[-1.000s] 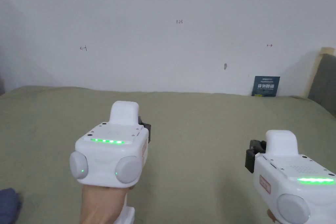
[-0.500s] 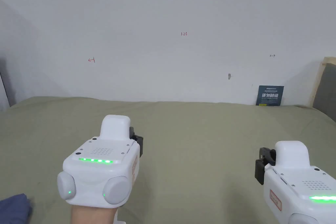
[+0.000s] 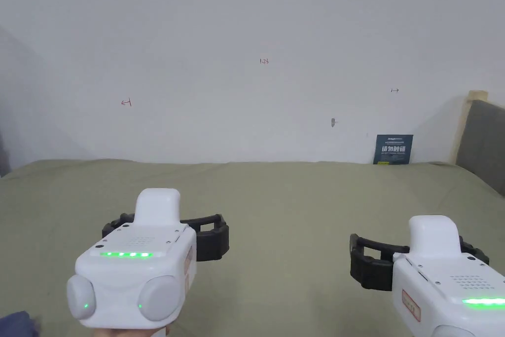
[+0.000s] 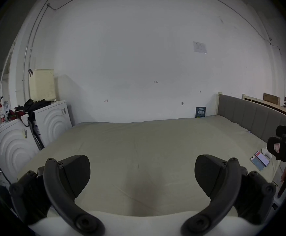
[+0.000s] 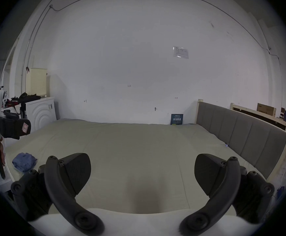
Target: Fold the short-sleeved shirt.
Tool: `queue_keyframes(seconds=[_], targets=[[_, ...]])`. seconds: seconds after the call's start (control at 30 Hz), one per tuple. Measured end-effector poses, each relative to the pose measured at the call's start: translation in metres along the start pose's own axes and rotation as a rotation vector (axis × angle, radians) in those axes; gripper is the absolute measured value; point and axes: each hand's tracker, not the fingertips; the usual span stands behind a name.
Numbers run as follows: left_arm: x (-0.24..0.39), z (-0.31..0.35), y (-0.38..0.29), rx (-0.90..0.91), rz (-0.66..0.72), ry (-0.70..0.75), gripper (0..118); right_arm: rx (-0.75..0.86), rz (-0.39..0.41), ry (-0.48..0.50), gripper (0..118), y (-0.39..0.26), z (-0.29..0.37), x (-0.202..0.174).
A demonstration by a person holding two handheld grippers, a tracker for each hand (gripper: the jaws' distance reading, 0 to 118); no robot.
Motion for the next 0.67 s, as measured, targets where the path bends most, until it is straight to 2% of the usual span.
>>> queue_keyframes(seconds=[0.17, 0.33, 0.4, 0.5, 0.67], targets=[[-0.004, 0.007, 0.0, -0.084, 0.014, 0.031, 118, -0.016, 0.0, -0.001, 118, -0.003, 0.001, -0.005], [-0.01, 0.01, 0.003, -0.072, 0.035, 0.023, 118, -0.03, -0.013, 0.013, 118, -0.003, 0.001, -0.008], [-0.007, 0.011, 0.005, -0.072, -0.006, 0.078, 118, -0.034, -0.007, 0.016, 118, -0.003, 0.001, -0.009], [-0.006, 0.016, 0.007, -0.08, -0.026, 0.037, 118, -0.038, 0.003, 0.028, 118, -0.003, 0.002, -0.012], [0.002, 0.018, 0.007, -0.062, -0.044, 0.065, 118, -0.04, 0.006, 0.029, 118, -0.002, 0.002, -0.014]])
